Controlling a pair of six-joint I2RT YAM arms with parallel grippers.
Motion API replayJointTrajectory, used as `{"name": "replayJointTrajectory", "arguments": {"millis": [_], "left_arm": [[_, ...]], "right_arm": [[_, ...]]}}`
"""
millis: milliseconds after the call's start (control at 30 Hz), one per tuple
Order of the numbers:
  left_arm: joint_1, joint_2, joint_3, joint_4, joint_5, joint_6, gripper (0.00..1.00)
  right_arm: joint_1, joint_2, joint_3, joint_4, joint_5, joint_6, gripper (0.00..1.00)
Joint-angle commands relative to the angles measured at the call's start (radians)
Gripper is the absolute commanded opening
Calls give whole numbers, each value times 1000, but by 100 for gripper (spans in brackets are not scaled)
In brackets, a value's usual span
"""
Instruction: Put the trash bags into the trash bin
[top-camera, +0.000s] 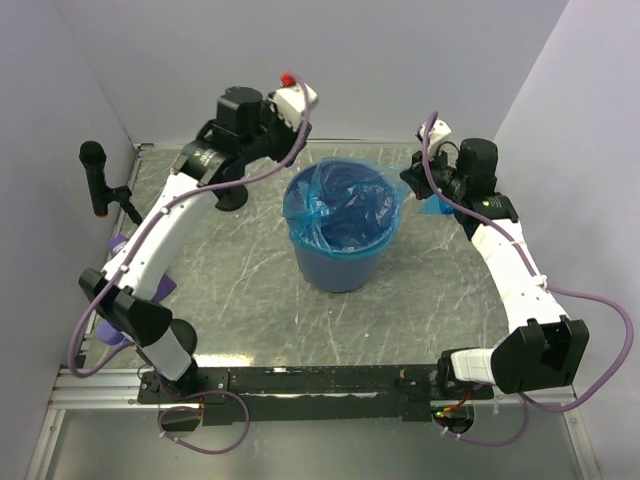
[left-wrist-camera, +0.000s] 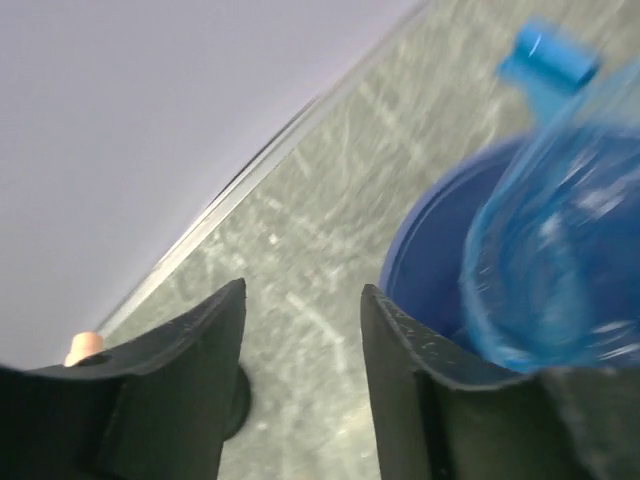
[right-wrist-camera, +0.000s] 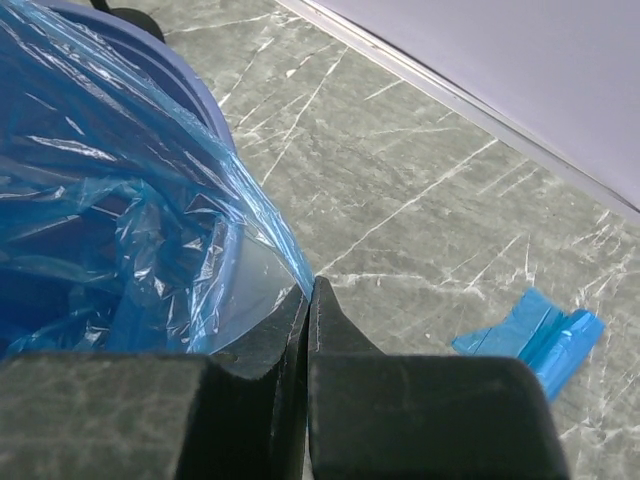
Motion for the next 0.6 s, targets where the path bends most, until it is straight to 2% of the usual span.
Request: {"name": "replayJointTrajectory", "arguments": {"millis": [0, 133, 300, 567], "left_arm": [[10, -76, 46, -178, 115, -261, 58], [8, -139, -100, -241, 266, -304, 54], [-4, -102, -76, -243, 403, -379, 59], [-53, -45, -64, -276, 435, -393, 58]], "right_arm": [[-9, -61, 20, 11, -3, 10, 1], [-7, -63, 14, 8, -11, 24, 1], [-7, -66, 4, 16, -11, 39, 1], [-7, -81, 0, 20, -5, 49, 1]]}}
